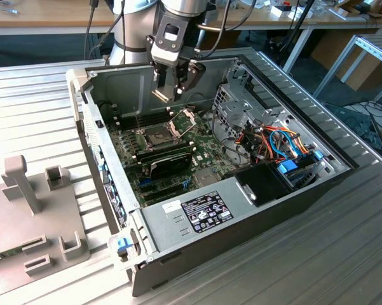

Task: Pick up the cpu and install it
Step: 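Place the cpu into insertion slot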

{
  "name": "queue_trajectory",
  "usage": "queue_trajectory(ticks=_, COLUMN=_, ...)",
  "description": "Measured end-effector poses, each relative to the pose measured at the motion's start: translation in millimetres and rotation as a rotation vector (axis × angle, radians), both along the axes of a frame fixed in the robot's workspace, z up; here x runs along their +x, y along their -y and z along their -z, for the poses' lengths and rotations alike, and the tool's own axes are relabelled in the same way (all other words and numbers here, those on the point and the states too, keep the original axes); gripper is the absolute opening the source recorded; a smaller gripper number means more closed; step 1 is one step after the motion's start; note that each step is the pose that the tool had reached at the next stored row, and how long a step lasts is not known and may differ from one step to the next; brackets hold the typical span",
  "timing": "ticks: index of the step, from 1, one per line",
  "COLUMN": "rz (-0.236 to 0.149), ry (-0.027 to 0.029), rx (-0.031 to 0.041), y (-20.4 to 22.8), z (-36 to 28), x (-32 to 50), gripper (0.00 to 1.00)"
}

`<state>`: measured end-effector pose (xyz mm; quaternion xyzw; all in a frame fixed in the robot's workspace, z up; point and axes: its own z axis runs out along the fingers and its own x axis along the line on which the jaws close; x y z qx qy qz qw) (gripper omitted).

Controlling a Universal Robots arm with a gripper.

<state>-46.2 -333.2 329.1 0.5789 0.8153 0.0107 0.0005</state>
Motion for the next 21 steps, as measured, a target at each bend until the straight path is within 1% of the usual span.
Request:
queue_trajectory(ticks=1, rz=0.021, ry=0.0, rx=0.0, y=0.0, z=0.0, x=0.0, gripper=0.55)
queue_trajectory(ticks=5, rz=0.082, ry=-0.0001, rx=0.0, y=0.0, z=0.1, x=0.0, gripper=0.55)
queue_trajectory(ticks=12, rz=0.299, ry=-0.0001, rx=0.0, y=0.0, z=0.7, x=0.0, gripper=0.55)
queue_trajectory(ticks=14, rz=0.31, ry=-0.0001, rx=-0.0001, y=0.0, z=0.7, x=0.0, gripper=0.55)
queue_trajectory(ticks=18, rz=0.31, ry=0.0, rx=0.0, y=0.0, z=0.9, x=0.0, gripper=0.55)
queue_trajectory(ticks=21, rz=0.31, ry=0.0, rx=0.0001, y=0.0, z=2.8, x=-0.6, gripper=0.55)
